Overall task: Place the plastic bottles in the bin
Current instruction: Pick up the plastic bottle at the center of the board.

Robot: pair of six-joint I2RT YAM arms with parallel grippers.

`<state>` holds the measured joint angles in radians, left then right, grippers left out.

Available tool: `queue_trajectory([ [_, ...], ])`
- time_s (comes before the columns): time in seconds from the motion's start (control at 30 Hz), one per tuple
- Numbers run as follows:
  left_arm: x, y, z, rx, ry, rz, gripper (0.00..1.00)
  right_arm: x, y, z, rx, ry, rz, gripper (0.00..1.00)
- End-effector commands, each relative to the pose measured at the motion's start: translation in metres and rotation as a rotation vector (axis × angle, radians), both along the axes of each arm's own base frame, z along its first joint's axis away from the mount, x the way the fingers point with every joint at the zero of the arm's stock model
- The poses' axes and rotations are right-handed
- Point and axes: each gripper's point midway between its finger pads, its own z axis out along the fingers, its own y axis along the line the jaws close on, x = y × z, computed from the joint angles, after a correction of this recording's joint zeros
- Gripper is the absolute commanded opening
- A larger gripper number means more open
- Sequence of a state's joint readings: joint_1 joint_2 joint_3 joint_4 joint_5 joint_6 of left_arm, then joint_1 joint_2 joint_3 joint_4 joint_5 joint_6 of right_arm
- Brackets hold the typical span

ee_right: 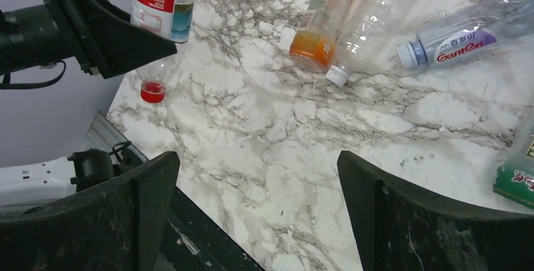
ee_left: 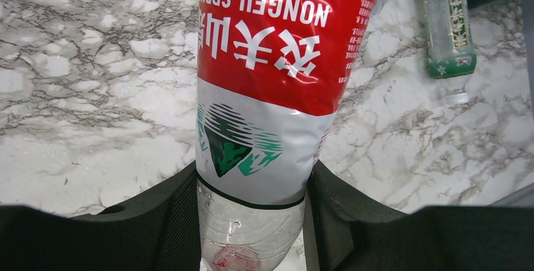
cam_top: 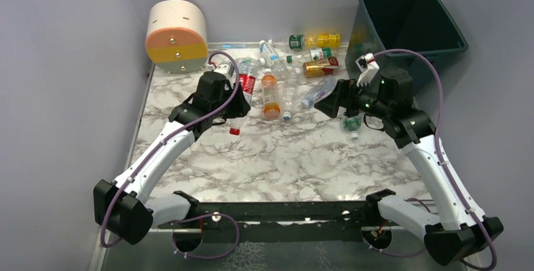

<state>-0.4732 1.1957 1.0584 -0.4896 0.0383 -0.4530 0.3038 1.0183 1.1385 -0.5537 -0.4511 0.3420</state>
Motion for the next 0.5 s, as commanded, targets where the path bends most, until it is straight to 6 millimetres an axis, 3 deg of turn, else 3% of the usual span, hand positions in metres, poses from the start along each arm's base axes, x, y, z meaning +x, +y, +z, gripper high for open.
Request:
queue_trajectory([
  [0.0, -0.014, -0.010, 0.015, -0.087, 0.002, -0.038, 0.43, -0.015, 0.004, -0.009, 0.024, 0.034, 0.035, 1.00],
  [0.27, -0.019, -0.014, 0.029, -0.132, -0.001, -0.050, 0.43, -0.005, 0.020, -0.028, 0.081, 0.063, 0.086, 1.00],
  [0.47, -0.020, -0.025, 0.023, -0.157, 0.045, -0.087, 0.43, 0.006, 0.036, -0.054, 0.163, 0.113, 0.122, 1.00],
])
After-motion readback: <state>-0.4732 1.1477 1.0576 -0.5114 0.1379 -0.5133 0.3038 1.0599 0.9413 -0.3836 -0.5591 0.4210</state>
